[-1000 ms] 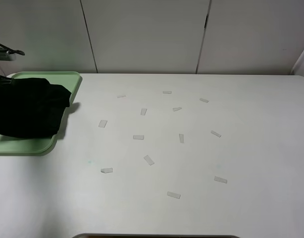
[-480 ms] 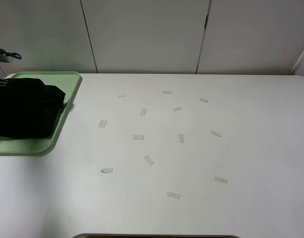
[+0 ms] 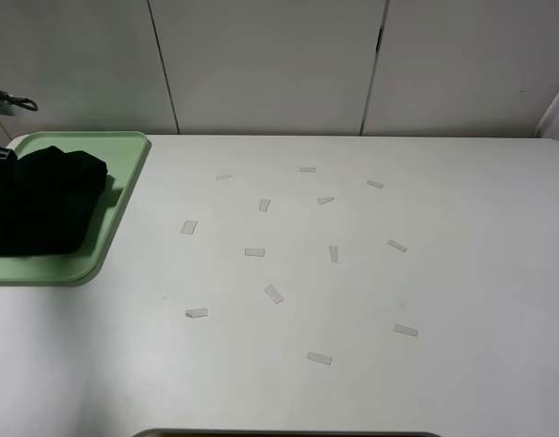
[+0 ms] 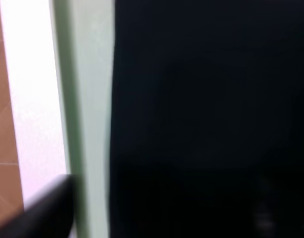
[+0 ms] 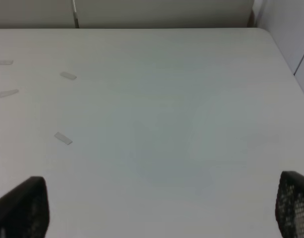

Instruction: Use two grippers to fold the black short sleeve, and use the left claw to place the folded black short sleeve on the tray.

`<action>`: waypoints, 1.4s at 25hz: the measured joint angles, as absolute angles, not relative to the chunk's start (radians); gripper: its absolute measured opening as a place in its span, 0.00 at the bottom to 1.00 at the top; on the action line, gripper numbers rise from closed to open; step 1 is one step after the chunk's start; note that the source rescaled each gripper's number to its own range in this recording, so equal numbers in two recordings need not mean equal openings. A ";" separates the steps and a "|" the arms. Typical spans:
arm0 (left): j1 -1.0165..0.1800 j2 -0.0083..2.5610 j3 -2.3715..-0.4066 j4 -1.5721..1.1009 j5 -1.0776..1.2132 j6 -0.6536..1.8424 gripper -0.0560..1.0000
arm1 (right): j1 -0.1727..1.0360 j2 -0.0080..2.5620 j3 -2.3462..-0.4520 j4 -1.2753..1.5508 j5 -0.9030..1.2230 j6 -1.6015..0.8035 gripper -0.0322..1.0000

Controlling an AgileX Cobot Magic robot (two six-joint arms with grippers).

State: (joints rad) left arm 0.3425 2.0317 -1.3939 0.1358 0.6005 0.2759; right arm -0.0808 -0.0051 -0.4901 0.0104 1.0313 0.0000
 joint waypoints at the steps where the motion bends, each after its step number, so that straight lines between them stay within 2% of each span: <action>1: 0.342 2.032 -1.394 0.140 0.602 0.276 0.90 | -0.081 -0.005 -0.490 0.010 1.031 0.000 1.00; 5: 0.342 2.032 -1.415 0.135 0.638 0.275 0.98 | -0.081 -0.005 -0.490 0.010 1.031 0.000 1.00; 13: 0.325 2.019 -1.577 0.054 0.936 0.252 1.00 | -0.081 -0.005 -0.490 0.010 1.031 0.000 1.00; 22: 0.314 1.841 -1.594 -0.012 1.150 0.244 1.00 | -0.081 -0.005 -0.490 0.010 1.031 0.000 1.00; 30: 0.314 1.648 -1.587 -0.075 1.164 0.266 1.00 | -0.081 -0.005 -0.490 0.010 1.031 0.000 1.00; 35: 0.314 1.500 -1.508 -0.117 1.166 0.290 1.00 | -0.081 -0.005 -0.490 0.010 1.031 0.000 1.00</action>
